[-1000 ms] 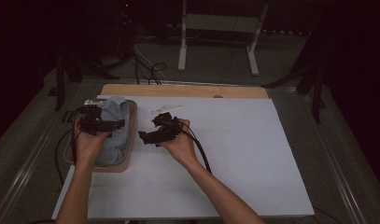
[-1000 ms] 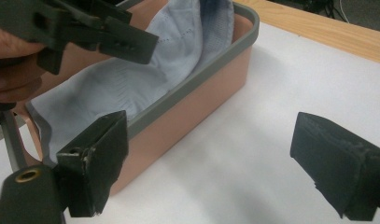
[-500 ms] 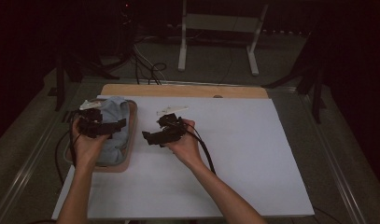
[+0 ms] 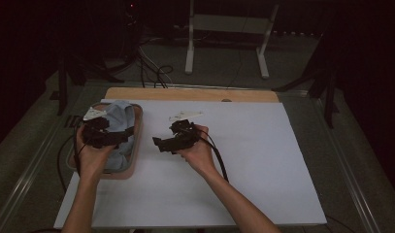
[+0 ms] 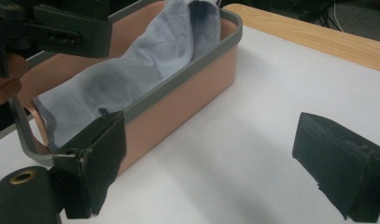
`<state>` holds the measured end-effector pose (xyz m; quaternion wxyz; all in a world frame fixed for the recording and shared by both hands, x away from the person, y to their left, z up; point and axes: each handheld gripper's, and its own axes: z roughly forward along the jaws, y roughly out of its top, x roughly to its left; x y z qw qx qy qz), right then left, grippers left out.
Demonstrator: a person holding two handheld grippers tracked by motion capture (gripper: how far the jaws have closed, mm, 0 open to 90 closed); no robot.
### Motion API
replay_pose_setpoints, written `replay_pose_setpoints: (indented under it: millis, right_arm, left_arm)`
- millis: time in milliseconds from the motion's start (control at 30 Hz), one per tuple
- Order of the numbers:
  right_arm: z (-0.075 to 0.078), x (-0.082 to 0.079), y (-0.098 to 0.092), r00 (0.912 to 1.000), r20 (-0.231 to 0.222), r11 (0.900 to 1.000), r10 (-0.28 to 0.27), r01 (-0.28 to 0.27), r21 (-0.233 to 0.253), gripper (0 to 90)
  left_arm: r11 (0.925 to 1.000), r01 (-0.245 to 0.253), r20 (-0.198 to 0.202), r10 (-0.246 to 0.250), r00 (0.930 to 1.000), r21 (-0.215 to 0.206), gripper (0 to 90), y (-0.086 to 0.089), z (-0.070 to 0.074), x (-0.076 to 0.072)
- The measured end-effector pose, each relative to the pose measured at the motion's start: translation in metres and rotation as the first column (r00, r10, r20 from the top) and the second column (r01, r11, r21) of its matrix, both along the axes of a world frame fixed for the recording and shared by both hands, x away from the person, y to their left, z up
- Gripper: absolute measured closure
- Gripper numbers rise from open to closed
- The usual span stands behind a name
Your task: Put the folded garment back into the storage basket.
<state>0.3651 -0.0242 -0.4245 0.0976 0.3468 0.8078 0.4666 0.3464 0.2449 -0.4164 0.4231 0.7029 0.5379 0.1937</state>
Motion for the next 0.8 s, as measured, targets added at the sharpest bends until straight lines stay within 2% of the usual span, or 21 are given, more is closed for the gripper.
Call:
replay_pose_setpoints:
  millis: [467, 567, 800]
  right_arm:
    - [0.001, -0.004, -0.017, 0.9998, 0.016, 1.000, -0.007, 0.007, 0.006, 10.1]
    - [0.002, -0.005, -0.023, 0.9995, 0.025, 1.000, -0.018, 0.017, 0.011, 10.1]
    - [0.006, -0.009, -0.034, 0.9988, 0.041, 1.000, -0.026, 0.025, 0.016, 10.1]
  left_arm:
    - [0.9995, 0.032, 0.036, -0.031, 0.9989, -0.008, 0.3, -0.005, -0.001, -0.014]
    - [0.9991, 0.034, 0.052, -0.033, 0.9981, -0.026, 0.3, -0.006, -0.001, -0.019]
    - [0.9990, 0.041, 0.067, -0.040, 0.9970, -0.017, 0.3, -0.008, -0.002, -0.026]
